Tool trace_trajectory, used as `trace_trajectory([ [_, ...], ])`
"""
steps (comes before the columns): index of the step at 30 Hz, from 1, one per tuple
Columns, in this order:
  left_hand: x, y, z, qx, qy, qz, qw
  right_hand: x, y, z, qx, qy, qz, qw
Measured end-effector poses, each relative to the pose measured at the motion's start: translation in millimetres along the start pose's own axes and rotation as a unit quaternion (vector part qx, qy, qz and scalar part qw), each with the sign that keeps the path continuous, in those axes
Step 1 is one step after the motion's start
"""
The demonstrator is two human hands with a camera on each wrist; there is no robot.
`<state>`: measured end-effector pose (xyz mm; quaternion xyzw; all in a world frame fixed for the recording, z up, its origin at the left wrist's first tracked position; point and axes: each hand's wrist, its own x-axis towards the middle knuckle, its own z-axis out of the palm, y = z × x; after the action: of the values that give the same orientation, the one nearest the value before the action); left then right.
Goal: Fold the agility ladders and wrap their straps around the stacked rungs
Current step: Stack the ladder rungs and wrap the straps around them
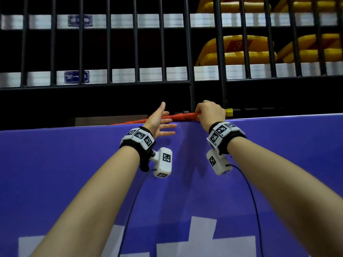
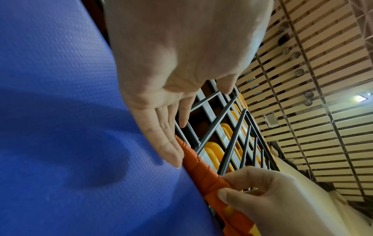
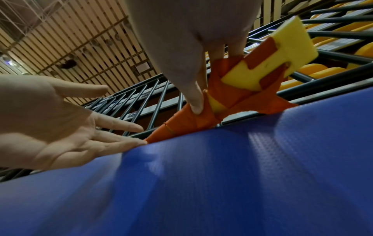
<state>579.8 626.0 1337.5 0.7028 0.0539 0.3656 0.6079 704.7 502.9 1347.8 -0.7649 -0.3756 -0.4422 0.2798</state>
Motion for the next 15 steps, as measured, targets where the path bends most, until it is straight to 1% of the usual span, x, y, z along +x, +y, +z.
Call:
trace_trajectory([
  [5, 8.0, -2.3, -3.6, 0.033, 0.042, 0.04, 0.998, 3.6, 2.1, 14.9, -0.02, -0.029, -0.005, 0.999],
  [11, 11.3, -4.8, 3.4, 0.072, 0.034, 0.047, 0.996, 2.6, 4.9, 18.3, -0.043, -0.047, -0.028, 0.998],
  [15, 13.7, -5.1, 13.2, 0.079, 0.026, 0.046, 0.995, 4.9, 7.6, 22.2, -0.051, -0.049, -0.033, 0.997],
])
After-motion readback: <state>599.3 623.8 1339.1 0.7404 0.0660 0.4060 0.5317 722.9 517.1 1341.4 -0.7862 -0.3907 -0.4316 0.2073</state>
